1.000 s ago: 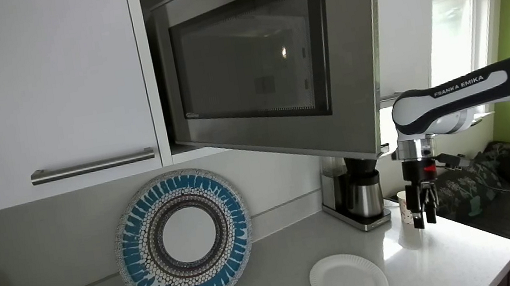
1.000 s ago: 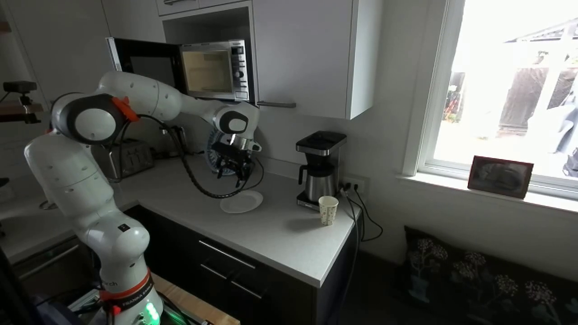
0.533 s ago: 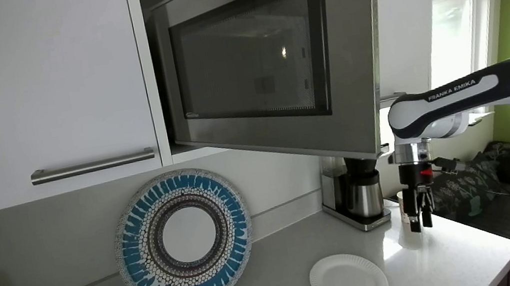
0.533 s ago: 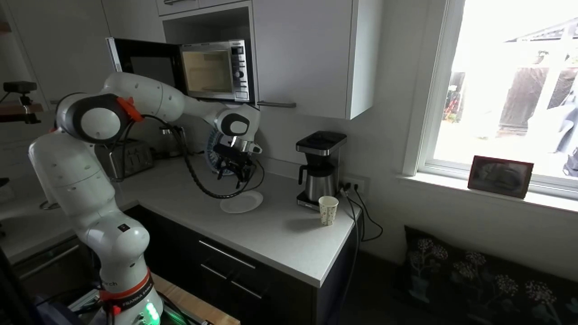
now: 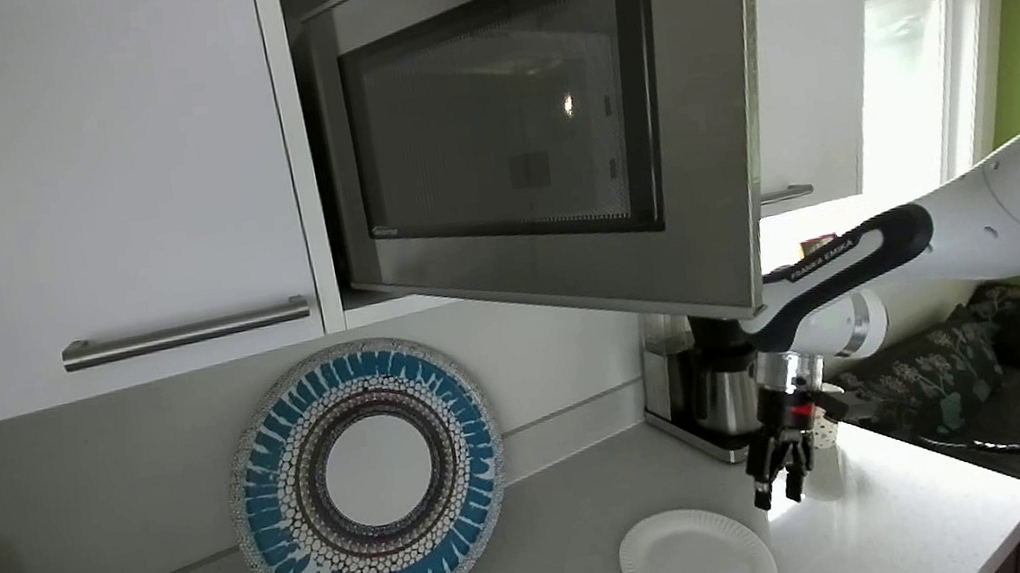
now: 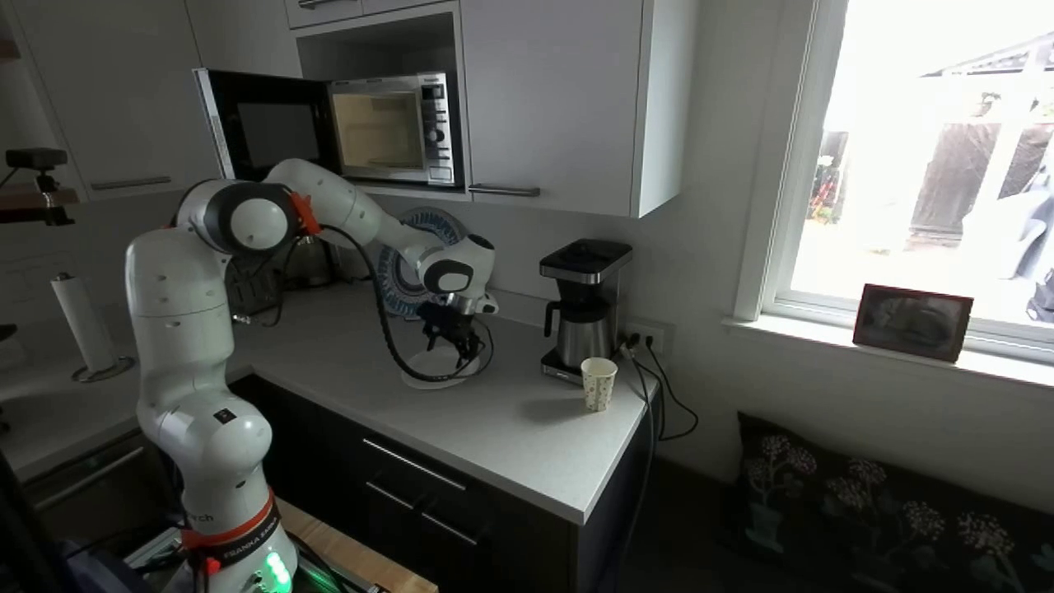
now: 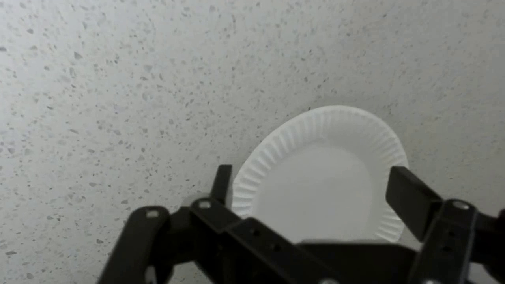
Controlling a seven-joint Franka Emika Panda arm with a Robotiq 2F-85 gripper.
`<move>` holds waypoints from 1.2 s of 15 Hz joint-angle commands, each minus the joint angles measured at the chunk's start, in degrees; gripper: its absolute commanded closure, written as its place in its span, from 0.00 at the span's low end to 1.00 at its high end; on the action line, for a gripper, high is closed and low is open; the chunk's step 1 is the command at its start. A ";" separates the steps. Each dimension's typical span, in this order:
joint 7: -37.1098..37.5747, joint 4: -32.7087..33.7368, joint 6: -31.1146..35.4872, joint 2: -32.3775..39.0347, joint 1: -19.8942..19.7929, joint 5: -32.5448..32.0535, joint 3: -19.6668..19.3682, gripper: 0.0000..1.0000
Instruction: Put the plate in the microwave and then close the microwave door
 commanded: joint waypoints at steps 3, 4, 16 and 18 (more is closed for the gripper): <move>-2.98 2.34 5.26 7.04 -4.01 5.13 3.45 0.00; -3.39 2.63 5.96 8.06 -4.64 6.07 3.93 0.00; -12.48 6.18 5.07 15.42 -10.80 21.15 7.06 0.16; -13.45 6.67 4.99 16.35 -11.08 22.37 7.23 0.30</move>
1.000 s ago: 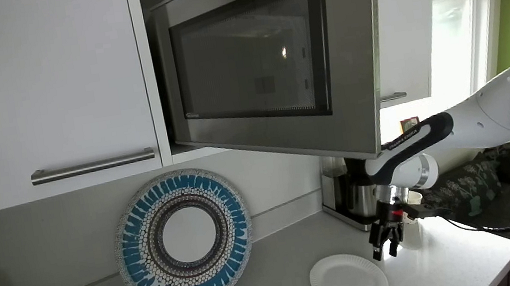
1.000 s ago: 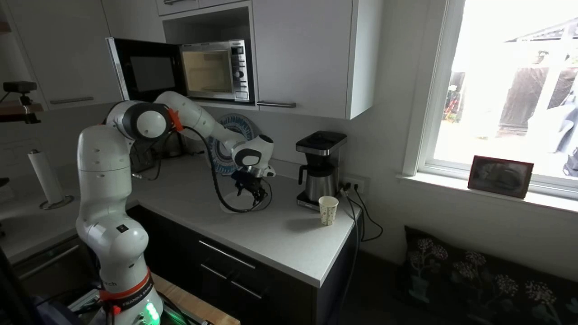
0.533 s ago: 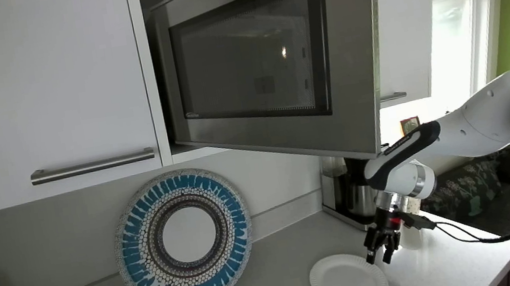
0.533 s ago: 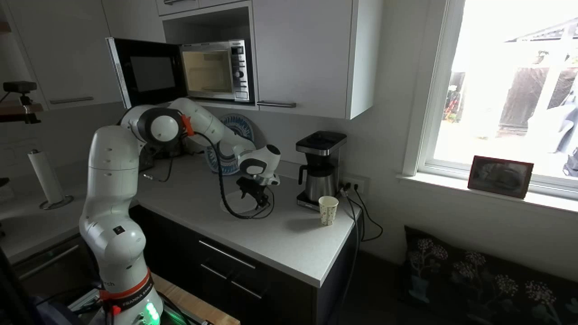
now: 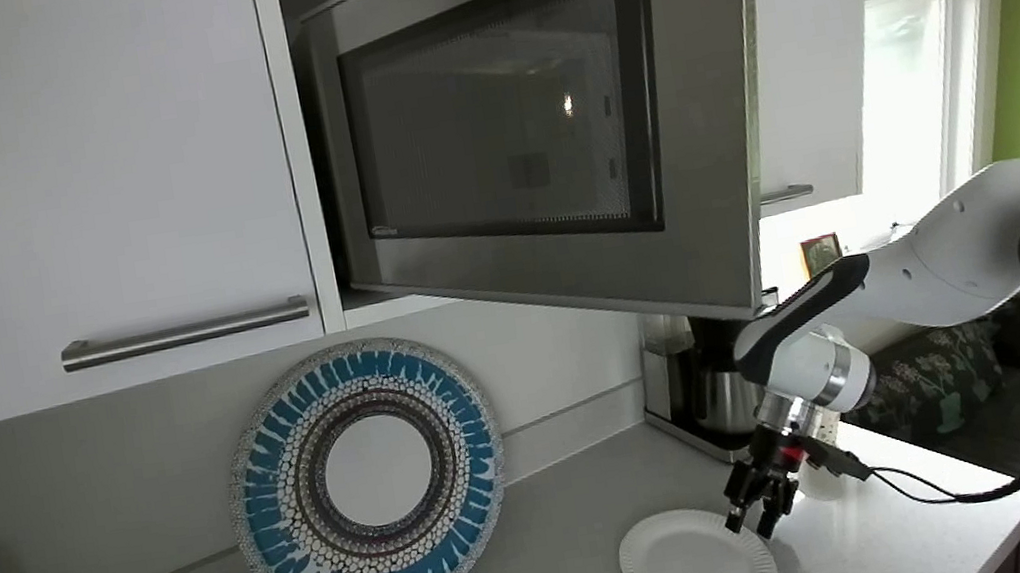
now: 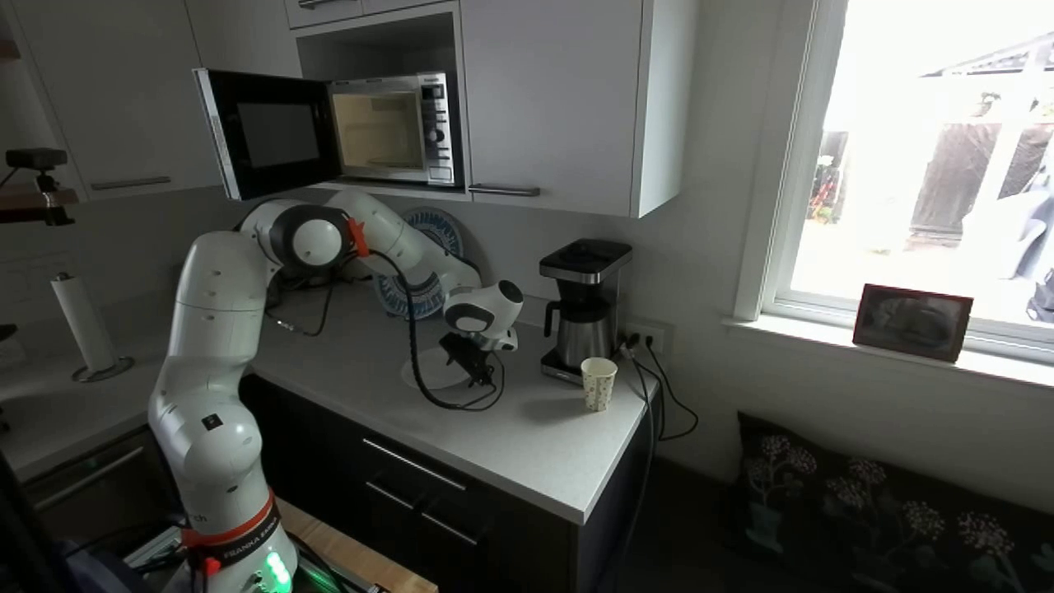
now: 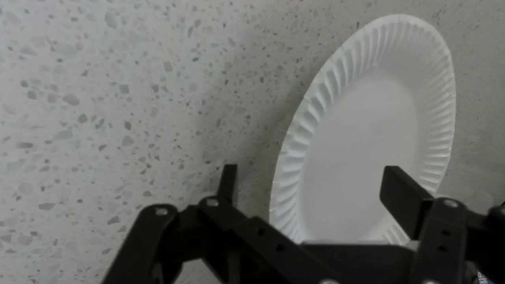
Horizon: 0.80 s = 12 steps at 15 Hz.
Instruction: Put the plate in the microwave and then close the microwave door
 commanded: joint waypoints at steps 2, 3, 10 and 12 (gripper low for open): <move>-3.20 2.00 -0.91 2.90 -1.67 3.45 1.07 0.47; -3.43 2.15 -0.90 3.17 -1.79 3.71 1.07 0.56; -8.59 2.39 -1.88 4.95 -3.86 9.68 1.68 1.00; -13.07 1.35 -3.12 3.94 -4.76 14.22 1.84 1.00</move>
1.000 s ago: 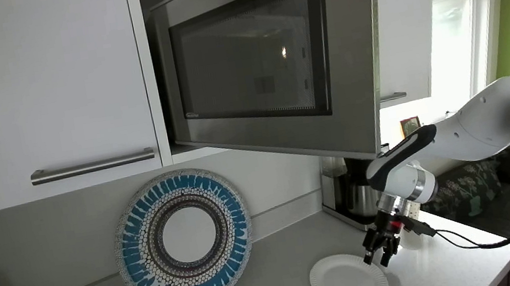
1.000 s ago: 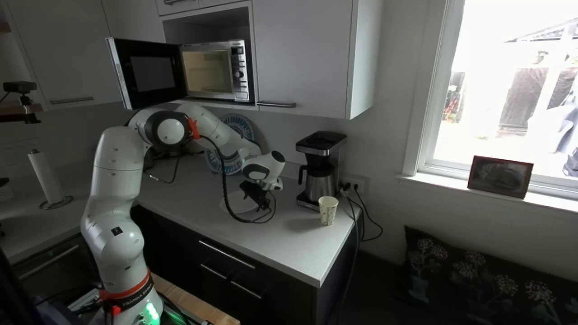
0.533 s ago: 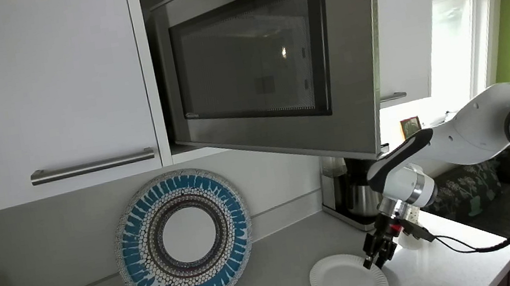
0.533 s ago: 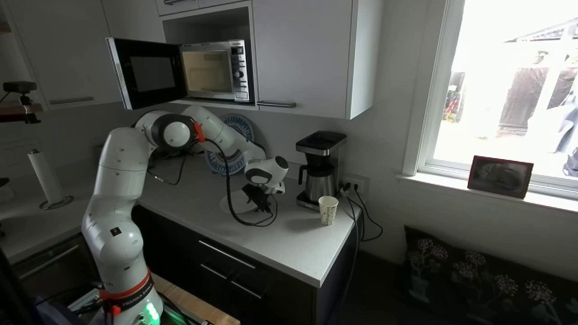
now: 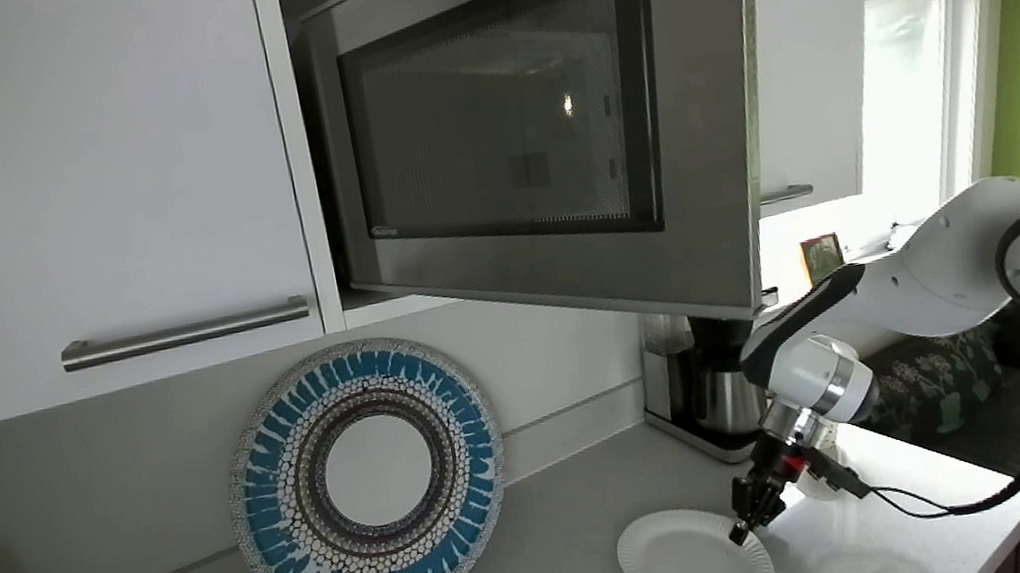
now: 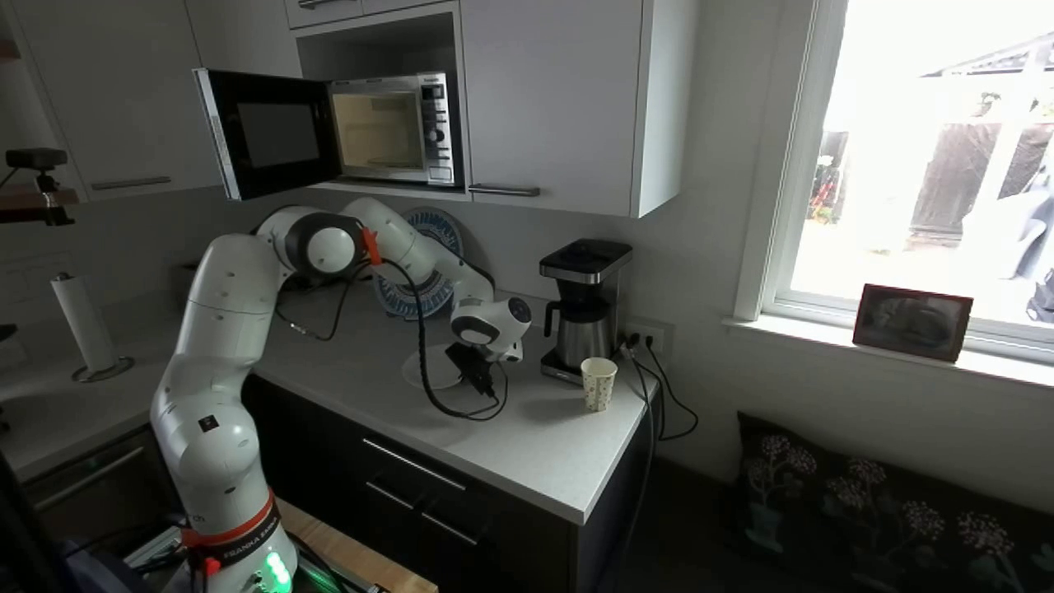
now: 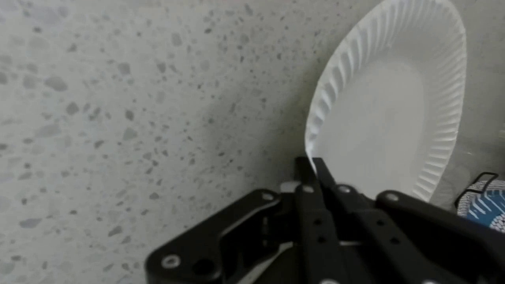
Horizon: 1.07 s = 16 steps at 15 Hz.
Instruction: Put the plate in the microwave and then close the microwave door
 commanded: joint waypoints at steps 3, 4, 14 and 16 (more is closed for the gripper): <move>-12.40 -2.83 -4.36 -2.67 -2.71 11.03 -0.02 1.00; -14.27 -4.01 -5.43 -3.94 -2.87 12.13 -0.58 1.00; -15.42 -14.87 -20.88 -18.54 -3.45 11.83 -9.67 1.00; -14.71 -15.71 -23.25 -21.14 -3.12 10.83 -11.09 1.00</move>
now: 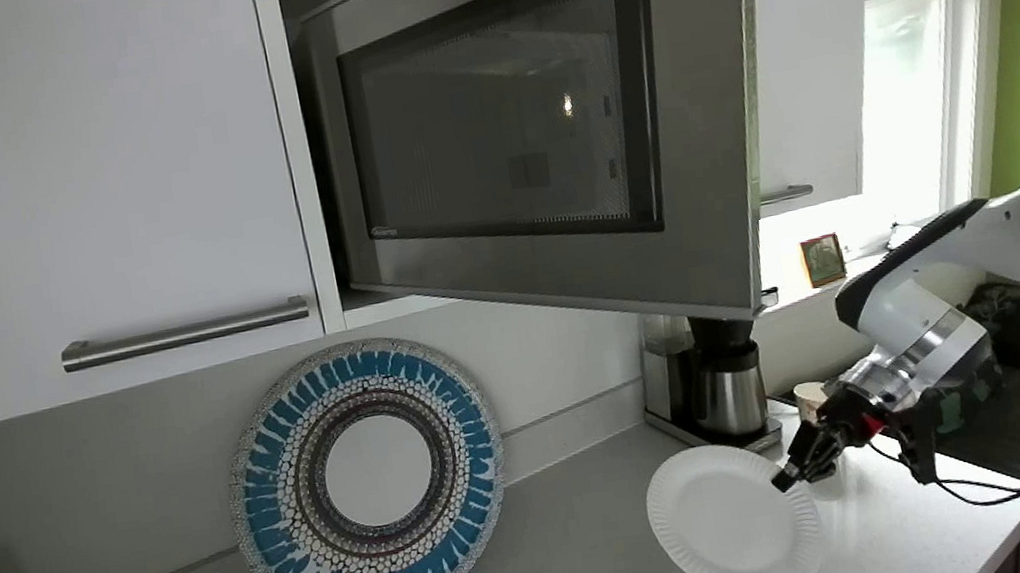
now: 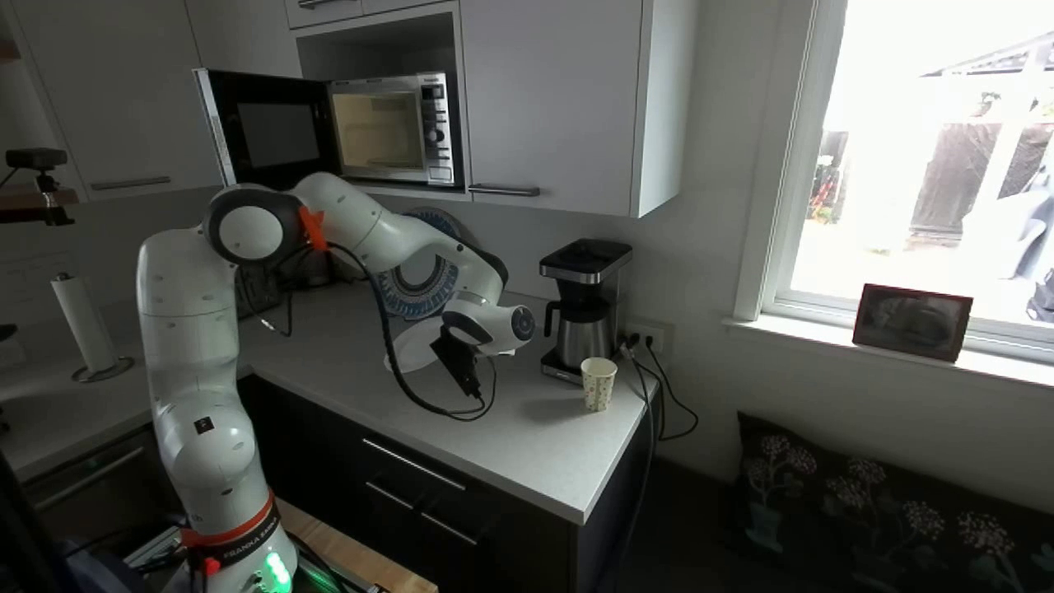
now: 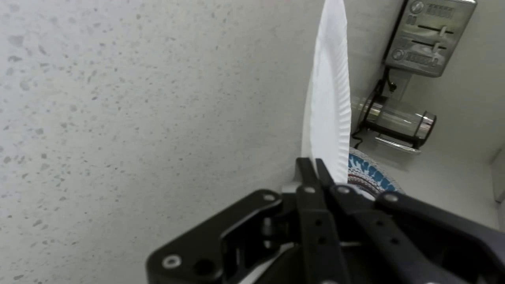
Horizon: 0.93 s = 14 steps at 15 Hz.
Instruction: Put the plate in the microwave and then close the microwave door
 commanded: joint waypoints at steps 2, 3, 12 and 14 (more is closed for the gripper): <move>0.04 -1.07 -2.39 -2.69 0.66 -0.01 -2.09 0.99; 0.05 -1.61 -2.57 -3.87 0.65 -0.05 -2.39 0.99; 0.40 -1.36 -9.54 -9.60 -1.07 -2.63 -4.78 1.00; 0.82 -0.78 -13.44 -11.62 -1.64 -3.23 -6.28 1.00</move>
